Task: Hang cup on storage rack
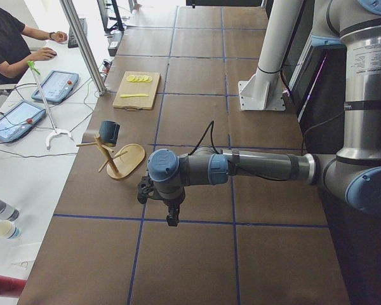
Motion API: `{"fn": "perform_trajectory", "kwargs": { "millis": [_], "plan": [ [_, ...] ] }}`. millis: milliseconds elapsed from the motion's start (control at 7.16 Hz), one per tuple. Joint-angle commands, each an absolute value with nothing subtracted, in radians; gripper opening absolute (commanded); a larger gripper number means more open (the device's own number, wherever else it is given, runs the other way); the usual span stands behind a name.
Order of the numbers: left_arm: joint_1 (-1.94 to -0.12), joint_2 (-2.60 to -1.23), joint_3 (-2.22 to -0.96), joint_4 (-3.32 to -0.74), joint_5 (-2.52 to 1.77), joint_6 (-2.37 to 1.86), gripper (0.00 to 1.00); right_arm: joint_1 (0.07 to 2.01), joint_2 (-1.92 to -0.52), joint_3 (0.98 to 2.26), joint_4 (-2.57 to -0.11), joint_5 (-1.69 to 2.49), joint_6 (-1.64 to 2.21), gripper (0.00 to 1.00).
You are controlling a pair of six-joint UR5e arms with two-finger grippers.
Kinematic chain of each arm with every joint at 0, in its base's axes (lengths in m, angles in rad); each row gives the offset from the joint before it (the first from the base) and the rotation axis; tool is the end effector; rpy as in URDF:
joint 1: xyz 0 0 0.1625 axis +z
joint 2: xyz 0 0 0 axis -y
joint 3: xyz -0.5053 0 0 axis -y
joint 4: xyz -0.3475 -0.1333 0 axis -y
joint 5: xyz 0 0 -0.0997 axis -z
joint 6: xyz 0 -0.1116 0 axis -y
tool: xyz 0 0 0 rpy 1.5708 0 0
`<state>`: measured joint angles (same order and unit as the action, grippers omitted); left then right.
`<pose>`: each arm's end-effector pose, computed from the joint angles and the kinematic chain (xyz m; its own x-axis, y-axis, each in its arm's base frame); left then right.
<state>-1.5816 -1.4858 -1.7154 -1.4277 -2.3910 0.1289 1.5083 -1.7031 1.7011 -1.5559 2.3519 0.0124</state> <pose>-0.0560 -0.3964 0.7294 0.6771 0.0603 -0.7334 -0.0769 0.9970 0.0110 0.0308 -0.3842 0.7420 0.7089 -0.0410 0.7041 0.0537 0.9986 0.0042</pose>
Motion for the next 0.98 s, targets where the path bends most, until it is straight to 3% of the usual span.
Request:
{"fn": "perform_trajectory", "kwargs": {
  "millis": [0,838],
  "plan": [
    [-1.582,-1.486,-1.71,-1.427,-2.387,0.126,1.0,1.509,-1.706,1.7,-1.557,2.362,0.012,1.0],
    [-1.582,-1.489,-1.709,-1.428,-2.338,0.109,1.0,1.508,-1.707,1.681,-1.551,2.367,0.014,1.0]
  ]
}}
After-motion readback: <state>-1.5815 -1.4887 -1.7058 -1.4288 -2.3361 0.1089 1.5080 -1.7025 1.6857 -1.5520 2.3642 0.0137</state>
